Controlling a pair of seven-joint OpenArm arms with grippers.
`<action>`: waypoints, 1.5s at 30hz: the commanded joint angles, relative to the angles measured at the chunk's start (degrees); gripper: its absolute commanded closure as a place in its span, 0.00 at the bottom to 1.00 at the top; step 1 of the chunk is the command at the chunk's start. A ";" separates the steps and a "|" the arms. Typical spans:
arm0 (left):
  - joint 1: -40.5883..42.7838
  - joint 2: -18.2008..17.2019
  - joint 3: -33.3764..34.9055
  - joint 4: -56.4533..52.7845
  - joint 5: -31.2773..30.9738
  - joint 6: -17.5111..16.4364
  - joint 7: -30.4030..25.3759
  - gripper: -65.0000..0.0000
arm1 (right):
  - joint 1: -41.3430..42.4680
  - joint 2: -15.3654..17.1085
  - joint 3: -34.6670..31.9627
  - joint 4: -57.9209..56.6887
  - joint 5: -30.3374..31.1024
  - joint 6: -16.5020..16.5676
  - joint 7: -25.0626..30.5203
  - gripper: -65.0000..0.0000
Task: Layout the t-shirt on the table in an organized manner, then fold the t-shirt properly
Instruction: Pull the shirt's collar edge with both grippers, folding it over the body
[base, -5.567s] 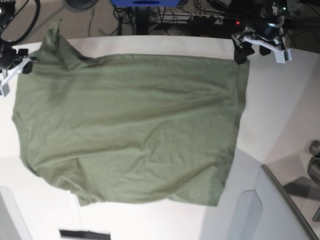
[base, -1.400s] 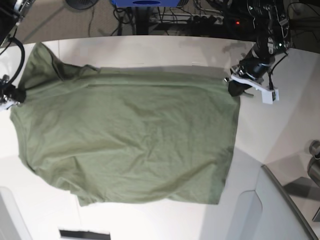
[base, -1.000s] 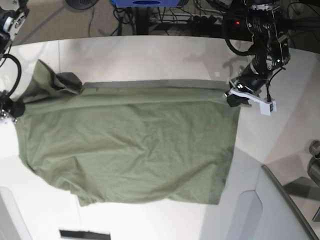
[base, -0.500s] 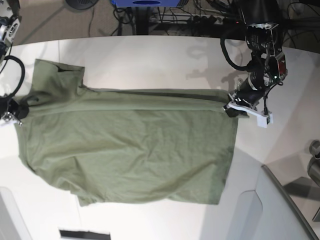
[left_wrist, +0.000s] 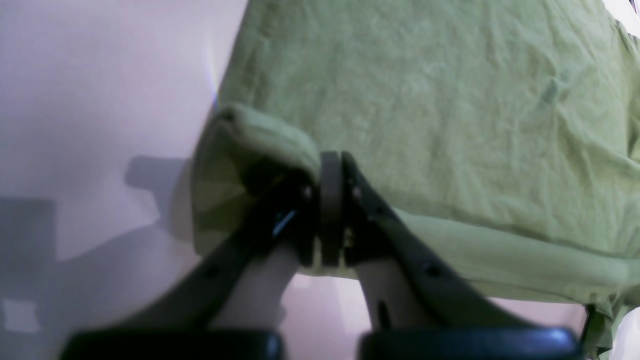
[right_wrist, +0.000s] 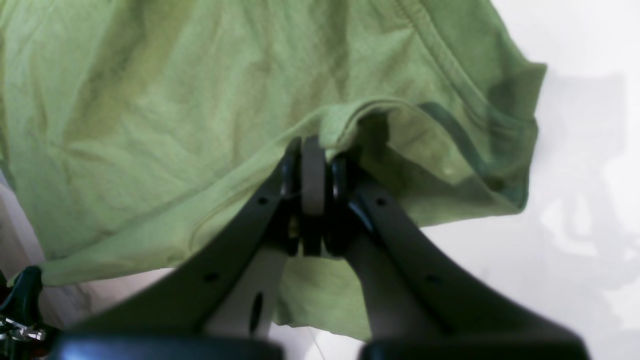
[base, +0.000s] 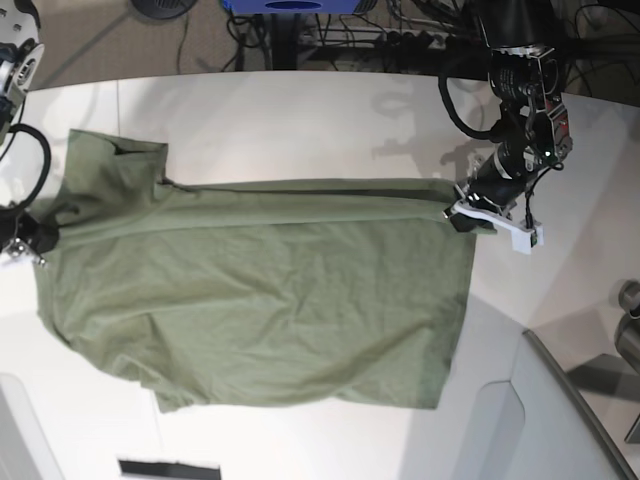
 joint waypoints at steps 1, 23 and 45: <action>-1.06 -0.72 -0.29 0.91 -0.34 -0.48 -1.03 1.00 | 1.50 1.32 0.10 0.74 0.96 0.13 0.83 1.00; -2.46 -0.81 -0.46 0.82 -0.34 -0.48 -1.03 1.00 | 2.38 0.18 -3.86 0.65 1.05 0.13 4.35 1.00; -4.75 -1.16 -0.64 -1.64 -0.34 -0.48 -1.03 1.00 | 2.38 0.09 -3.68 0.65 1.05 0.05 6.90 0.72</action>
